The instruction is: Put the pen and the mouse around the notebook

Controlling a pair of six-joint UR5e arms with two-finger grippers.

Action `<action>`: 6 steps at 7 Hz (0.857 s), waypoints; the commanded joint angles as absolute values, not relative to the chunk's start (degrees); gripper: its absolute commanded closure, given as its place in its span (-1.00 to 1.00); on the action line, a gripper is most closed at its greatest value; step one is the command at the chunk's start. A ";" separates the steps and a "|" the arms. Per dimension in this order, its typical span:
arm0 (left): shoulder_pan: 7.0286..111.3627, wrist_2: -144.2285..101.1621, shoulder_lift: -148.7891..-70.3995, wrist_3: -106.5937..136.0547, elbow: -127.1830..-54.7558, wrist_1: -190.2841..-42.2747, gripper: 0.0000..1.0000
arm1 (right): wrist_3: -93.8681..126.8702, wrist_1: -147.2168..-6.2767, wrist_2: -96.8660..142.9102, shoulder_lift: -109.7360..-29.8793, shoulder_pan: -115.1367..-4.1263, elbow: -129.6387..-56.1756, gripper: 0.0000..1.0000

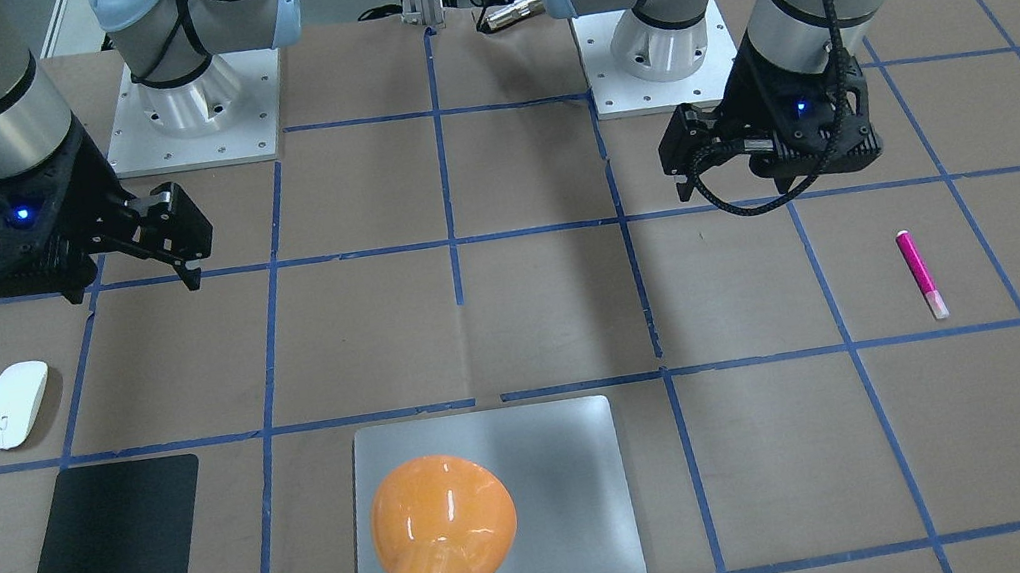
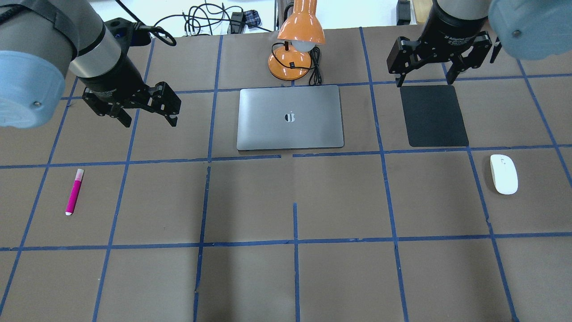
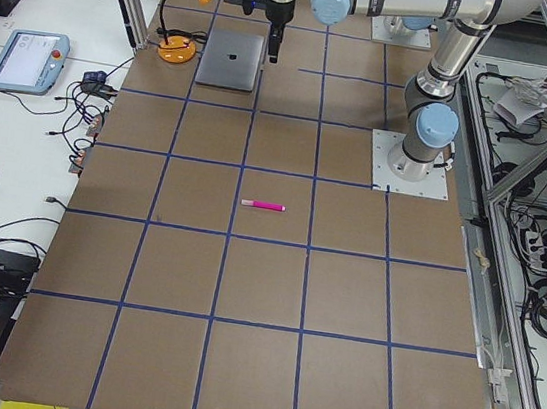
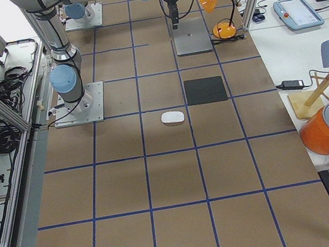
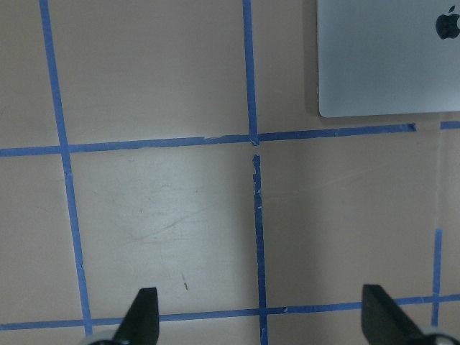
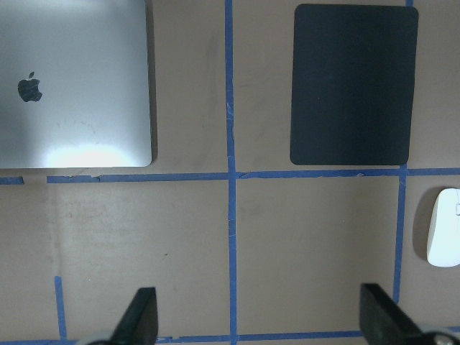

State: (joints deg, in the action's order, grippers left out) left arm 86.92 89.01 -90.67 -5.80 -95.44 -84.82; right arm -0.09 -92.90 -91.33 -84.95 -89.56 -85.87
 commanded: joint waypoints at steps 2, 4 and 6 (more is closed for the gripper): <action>86.75 89.21 -90.09 -5.71 -95.36 -84.99 -1.00 | 0.09 -92.81 -91.84 -84.56 -89.47 -85.96 -1.00; 86.75 89.21 -90.00 -5.71 -95.36 -84.90 -1.00 | 0.09 -92.20 -92.55 -84.81 -86.07 -88.49 -1.00; 85.96 89.30 -90.26 -5.89 -95.54 -85.08 -1.00 | -5.05 -93.86 -92.29 -84.47 -77.04 -93.93 -1.00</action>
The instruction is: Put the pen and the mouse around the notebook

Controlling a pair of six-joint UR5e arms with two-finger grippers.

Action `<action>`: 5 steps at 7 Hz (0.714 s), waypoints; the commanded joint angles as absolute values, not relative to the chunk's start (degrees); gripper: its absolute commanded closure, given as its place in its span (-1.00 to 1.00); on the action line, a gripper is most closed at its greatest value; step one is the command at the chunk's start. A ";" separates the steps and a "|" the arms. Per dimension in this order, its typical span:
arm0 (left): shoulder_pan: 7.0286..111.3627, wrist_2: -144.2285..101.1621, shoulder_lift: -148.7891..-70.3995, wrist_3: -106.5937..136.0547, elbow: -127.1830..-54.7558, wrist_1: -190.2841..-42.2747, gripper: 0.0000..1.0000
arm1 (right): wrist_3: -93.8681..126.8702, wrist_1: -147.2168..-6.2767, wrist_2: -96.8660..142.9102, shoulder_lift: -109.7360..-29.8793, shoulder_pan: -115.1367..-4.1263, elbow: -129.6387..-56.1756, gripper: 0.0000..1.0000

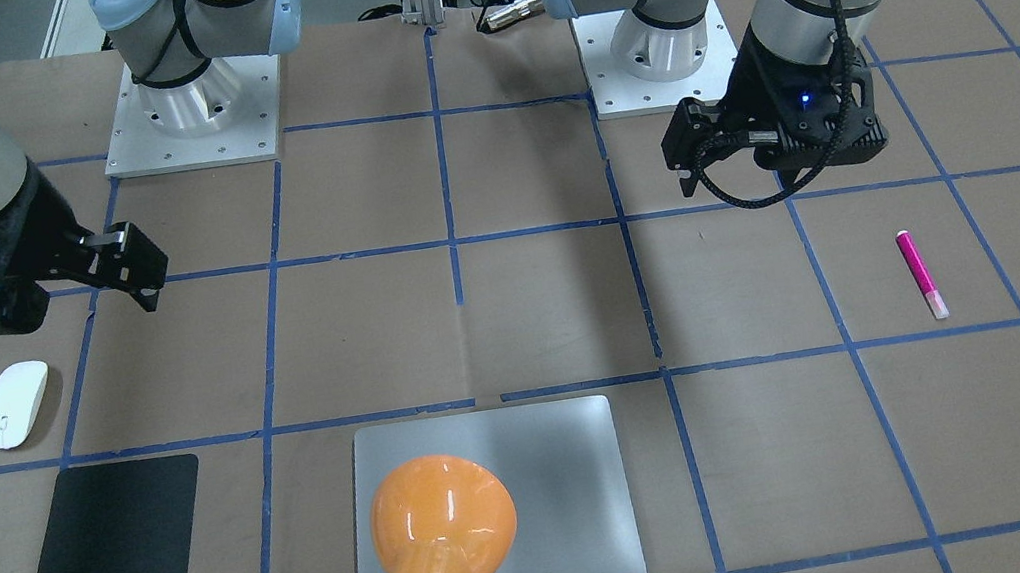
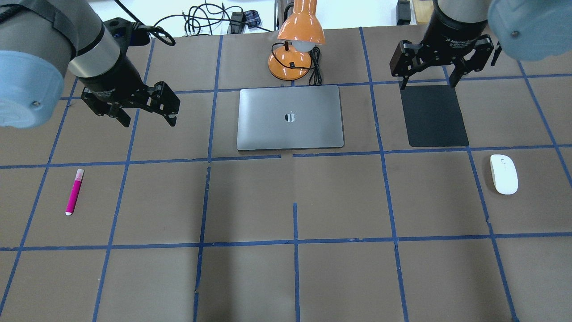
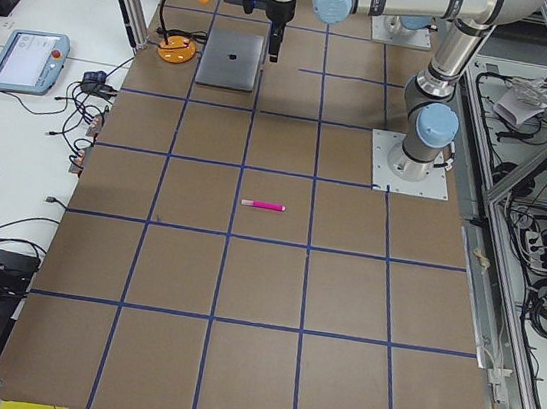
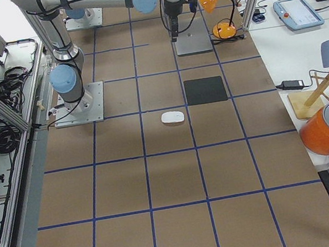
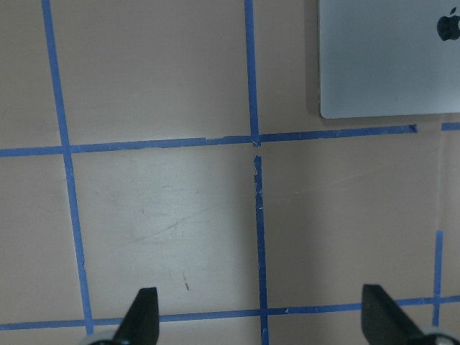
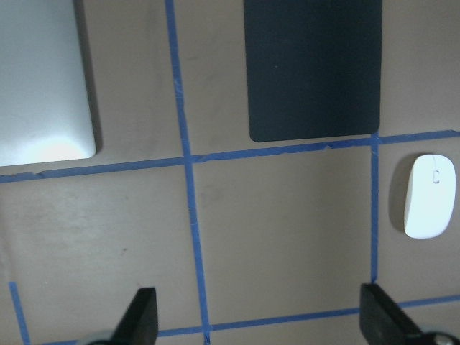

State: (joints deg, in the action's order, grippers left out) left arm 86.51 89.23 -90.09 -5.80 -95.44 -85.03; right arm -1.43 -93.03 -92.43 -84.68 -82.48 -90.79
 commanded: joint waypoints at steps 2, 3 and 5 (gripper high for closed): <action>83.52 89.21 -90.27 -5.27 -96.32 -84.56 -1.00 | -15.77 -110.63 -96.47 -82.02 -69.38 -103.39 -1.00; 79.84 89.30 -90.35 -6.06 -96.42 -84.38 -1.00 | -22.95 -122.75 -96.68 -80.87 -65.60 -109.97 -1.00; 73.42 89.03 -91.23 -9.12 -98.16 -84.12 -1.00 | -29.25 -138.27 -95.63 -74.57 -59.00 -117.05 -1.00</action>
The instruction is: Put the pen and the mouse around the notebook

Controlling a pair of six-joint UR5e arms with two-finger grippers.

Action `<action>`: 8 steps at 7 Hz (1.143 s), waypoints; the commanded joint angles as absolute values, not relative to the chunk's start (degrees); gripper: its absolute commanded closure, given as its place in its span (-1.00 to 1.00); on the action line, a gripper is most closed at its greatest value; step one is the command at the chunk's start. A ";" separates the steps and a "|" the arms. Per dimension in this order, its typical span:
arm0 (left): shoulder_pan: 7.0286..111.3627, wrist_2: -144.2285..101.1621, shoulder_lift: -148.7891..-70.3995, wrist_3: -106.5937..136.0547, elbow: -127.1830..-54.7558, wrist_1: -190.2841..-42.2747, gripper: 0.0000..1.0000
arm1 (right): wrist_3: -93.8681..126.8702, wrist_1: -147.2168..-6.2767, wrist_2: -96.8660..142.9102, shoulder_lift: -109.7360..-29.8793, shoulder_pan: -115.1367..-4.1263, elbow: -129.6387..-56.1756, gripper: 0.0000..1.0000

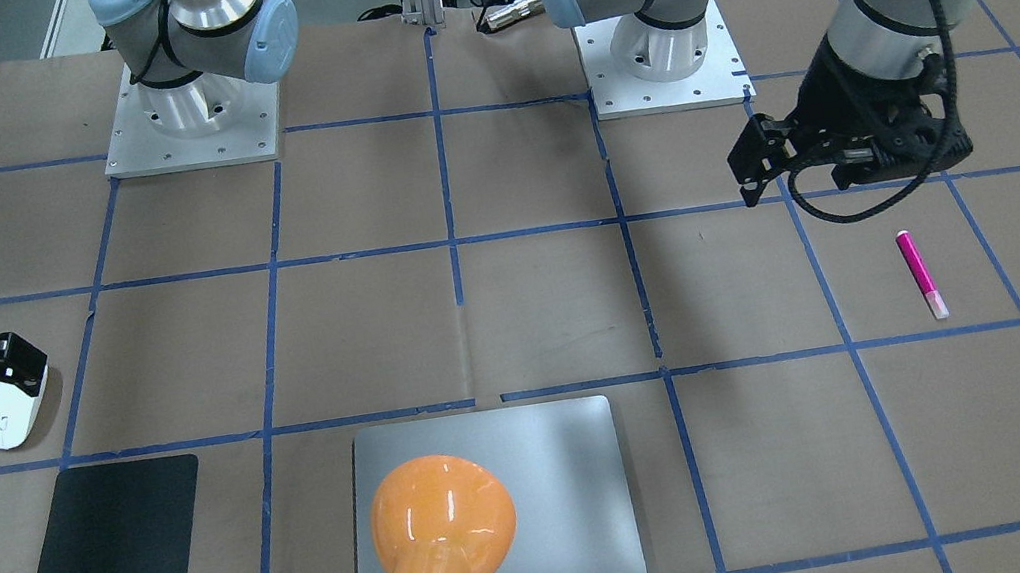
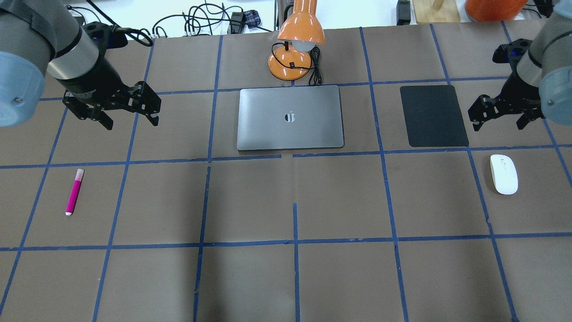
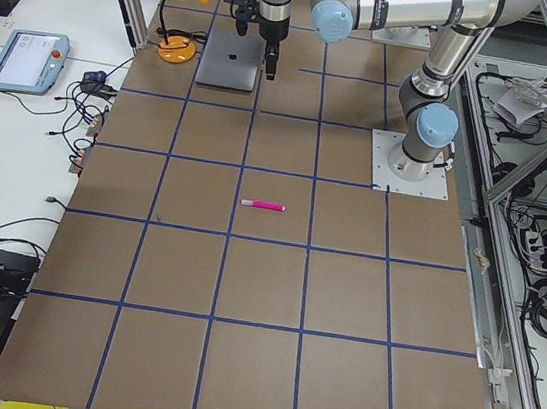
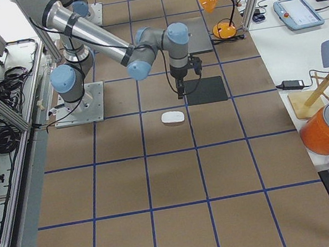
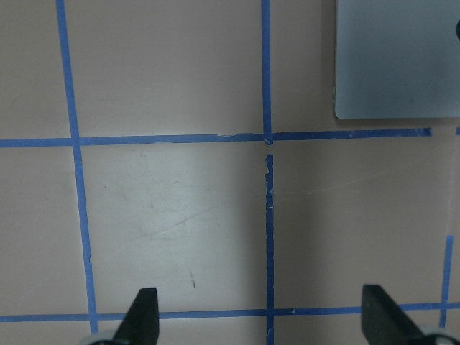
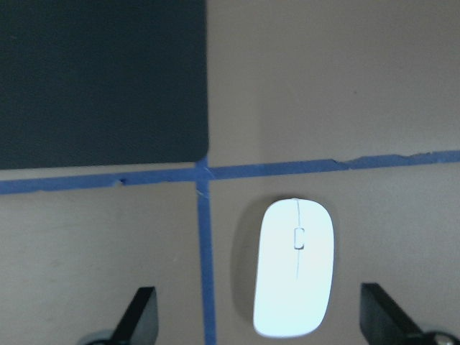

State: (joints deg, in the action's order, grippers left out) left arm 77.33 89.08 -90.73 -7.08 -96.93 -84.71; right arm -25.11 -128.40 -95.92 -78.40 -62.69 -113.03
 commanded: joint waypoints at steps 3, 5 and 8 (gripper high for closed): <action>61.21 89.47 -94.47 -24.48 -100.02 -79.23 -1.00 | -30.41 -138.96 -93.78 -70.31 -57.57 -117.59 -1.00; 54.79 91.14 -97.98 -30.13 -103.25 -73.08 -1.00 | -30.67 -138.17 -94.22 -70.40 -57.57 -118.12 -1.00; 52.65 93.95 -102.56 -39.11 -111.94 -53.13 -1.00 | -34.10 -135.98 -94.39 -70.75 -56.87 -118.48 0.05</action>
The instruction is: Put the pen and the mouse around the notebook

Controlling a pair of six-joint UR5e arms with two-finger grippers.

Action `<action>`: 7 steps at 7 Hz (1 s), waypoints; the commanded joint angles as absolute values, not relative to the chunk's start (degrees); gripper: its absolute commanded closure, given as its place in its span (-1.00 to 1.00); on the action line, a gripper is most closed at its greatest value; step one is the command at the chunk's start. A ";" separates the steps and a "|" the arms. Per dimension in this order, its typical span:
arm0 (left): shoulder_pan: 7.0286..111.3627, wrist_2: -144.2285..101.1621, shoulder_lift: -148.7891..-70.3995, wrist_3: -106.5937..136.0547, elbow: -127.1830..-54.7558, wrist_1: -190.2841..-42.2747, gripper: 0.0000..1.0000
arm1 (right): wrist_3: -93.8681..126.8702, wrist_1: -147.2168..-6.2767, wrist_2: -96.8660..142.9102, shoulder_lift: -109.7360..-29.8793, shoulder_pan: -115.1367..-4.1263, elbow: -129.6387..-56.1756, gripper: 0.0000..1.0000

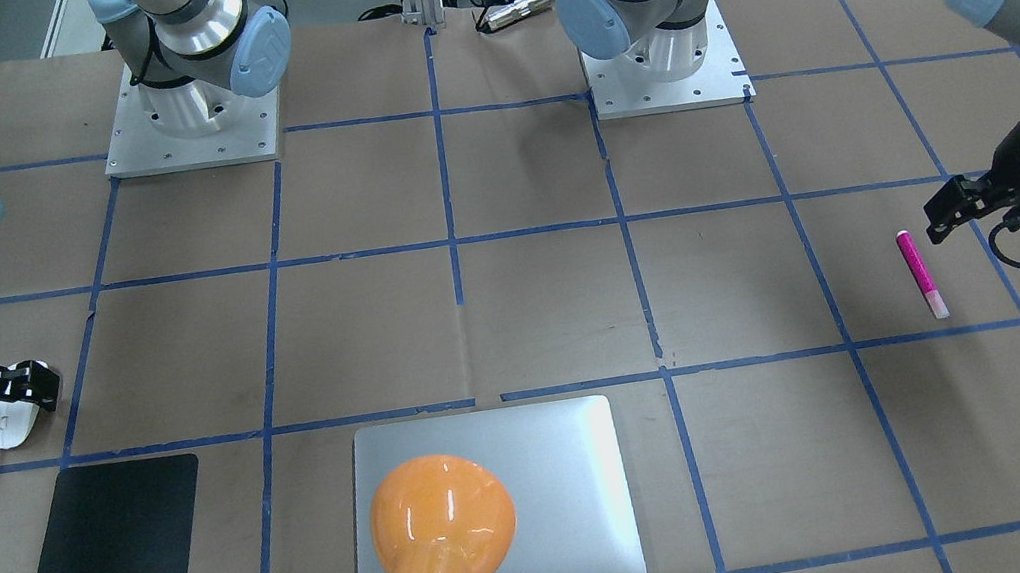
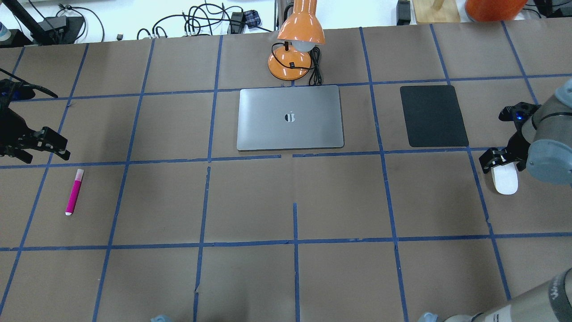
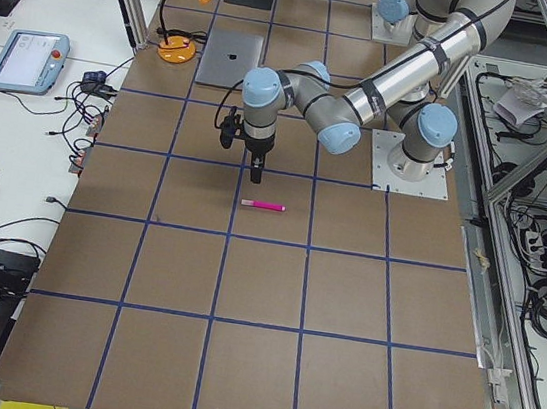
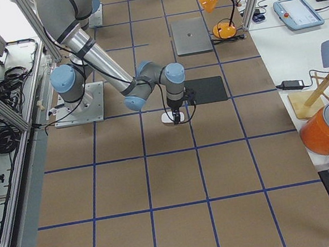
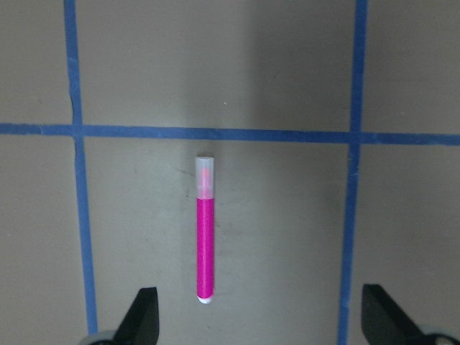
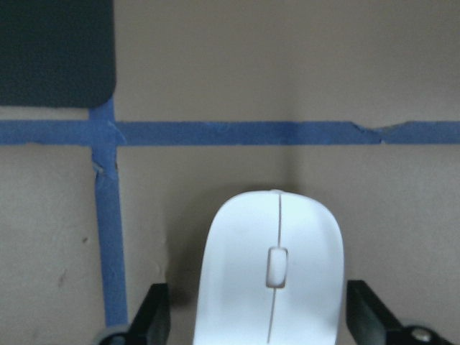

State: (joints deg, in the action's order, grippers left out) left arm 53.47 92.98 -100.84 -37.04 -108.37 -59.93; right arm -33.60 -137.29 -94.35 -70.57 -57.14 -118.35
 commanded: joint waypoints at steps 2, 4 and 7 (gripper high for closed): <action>50.80 93.43 -105.54 -39.11 -112.94 -53.09 -1.00 | -33.93 -135.79 -93.78 -72.59 -56.95 -116.90 1.00; 50.80 93.34 -108.53 -39.11 -113.11 -53.00 -1.00 | -32.70 -134.22 -91.69 -72.87 -59.05 -110.70 1.00; 50.80 92.64 -111.26 -39.37 -112.33 -52.30 -0.81 | -20.88 -126.86 -90.09 -61.84 -73.45 -95.23 0.98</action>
